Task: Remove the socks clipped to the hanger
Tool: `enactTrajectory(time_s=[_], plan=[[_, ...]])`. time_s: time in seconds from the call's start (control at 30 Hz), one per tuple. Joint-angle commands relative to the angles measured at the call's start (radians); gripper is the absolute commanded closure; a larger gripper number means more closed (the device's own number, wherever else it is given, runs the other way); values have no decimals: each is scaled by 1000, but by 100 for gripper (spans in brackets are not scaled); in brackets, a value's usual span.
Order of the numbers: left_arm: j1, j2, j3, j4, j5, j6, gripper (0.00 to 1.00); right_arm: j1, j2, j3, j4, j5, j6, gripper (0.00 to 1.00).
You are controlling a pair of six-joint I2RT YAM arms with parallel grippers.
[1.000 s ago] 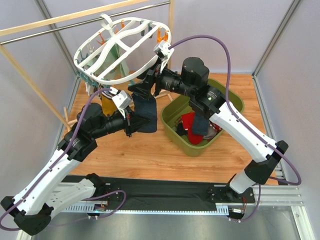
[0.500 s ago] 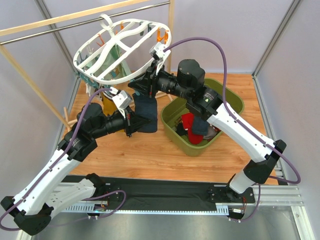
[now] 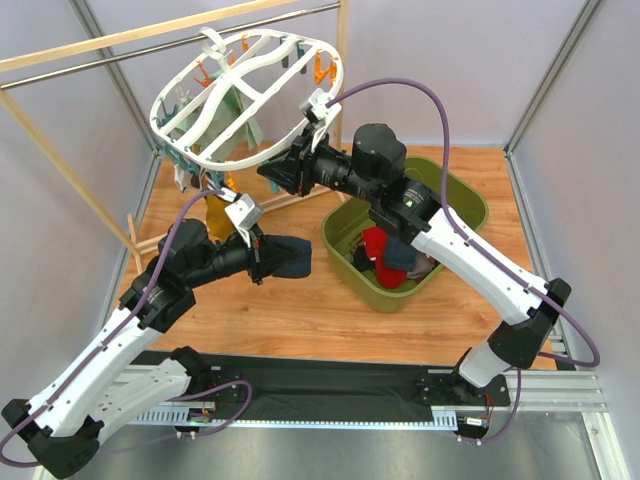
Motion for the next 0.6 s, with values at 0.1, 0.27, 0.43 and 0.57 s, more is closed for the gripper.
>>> enactTrajectory(time_s=[0.1,0.27,0.43,0.57], plan=[[2,-39,10,41,0,-40,100,5,-88,-53,33,-23,3,58],[2,-42,42,12,-1,-68,100,5,-175,-157,10,-49,-31,27],[4,-47,73,-11,25,-82,100,5,-353,-456,94,-167,-55,14],[4,-46,97,6,75,-103,100,7,-451,-625,133,-297,-75,13]])
